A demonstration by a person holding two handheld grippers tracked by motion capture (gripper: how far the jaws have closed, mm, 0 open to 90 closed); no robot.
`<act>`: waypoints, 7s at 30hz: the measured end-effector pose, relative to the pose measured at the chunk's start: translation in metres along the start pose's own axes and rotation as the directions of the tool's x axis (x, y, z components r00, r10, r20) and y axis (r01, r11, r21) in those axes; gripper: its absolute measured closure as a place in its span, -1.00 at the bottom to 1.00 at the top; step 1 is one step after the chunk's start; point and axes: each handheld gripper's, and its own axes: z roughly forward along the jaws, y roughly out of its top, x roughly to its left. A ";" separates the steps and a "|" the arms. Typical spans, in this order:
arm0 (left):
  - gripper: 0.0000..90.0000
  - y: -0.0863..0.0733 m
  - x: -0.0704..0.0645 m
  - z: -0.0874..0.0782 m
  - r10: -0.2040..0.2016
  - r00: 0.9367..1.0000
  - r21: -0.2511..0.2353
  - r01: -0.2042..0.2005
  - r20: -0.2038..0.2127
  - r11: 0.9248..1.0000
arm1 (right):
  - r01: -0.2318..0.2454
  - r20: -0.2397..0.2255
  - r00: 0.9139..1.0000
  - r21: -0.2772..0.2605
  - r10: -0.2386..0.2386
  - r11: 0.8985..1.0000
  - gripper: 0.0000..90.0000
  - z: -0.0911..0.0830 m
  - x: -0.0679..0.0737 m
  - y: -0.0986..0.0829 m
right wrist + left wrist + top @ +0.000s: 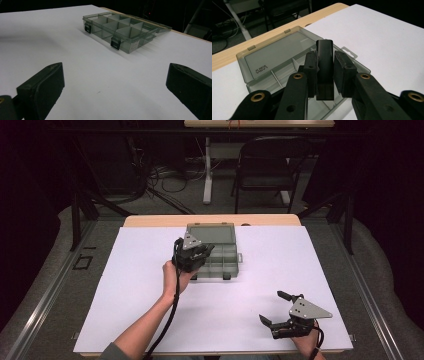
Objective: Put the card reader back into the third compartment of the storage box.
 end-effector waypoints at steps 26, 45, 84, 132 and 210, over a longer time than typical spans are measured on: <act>0.63 0.016 0.000 0.030 -0.022 0.999 0.014 0.023 -0.025 1.000 | -0.004 0.012 1.000 0.000 0.004 1.000 -0.99 -0.001 -0.001 -0.002; 0.63 0.019 0.006 0.048 -0.060 0.997 0.029 0.062 -0.048 0.998 | -0.002 0.020 1.000 -0.006 0.002 1.000 -1.00 -0.001 -0.002 -0.002; 0.63 0.010 0.012 0.082 -0.176 0.982 0.074 0.181 -0.066 0.981 | 0.002 0.016 1.000 0.000 -0.002 1.000 -1.00 -0.001 0.000 -0.002; -0.73 0.009 0.011 0.062 -0.100 0.995 0.130 0.101 -0.013 0.986 | 0.011 0.007 1.000 0.003 -0.011 1.000 -0.99 -0.004 0.001 -0.002; -0.76 -0.133 0.021 -0.131 -0.033 0.999 -0.052 0.031 -0.024 0.998 | 0.017 0.019 1.000 0.013 -0.017 1.000 -0.99 -0.004 0.004 -0.001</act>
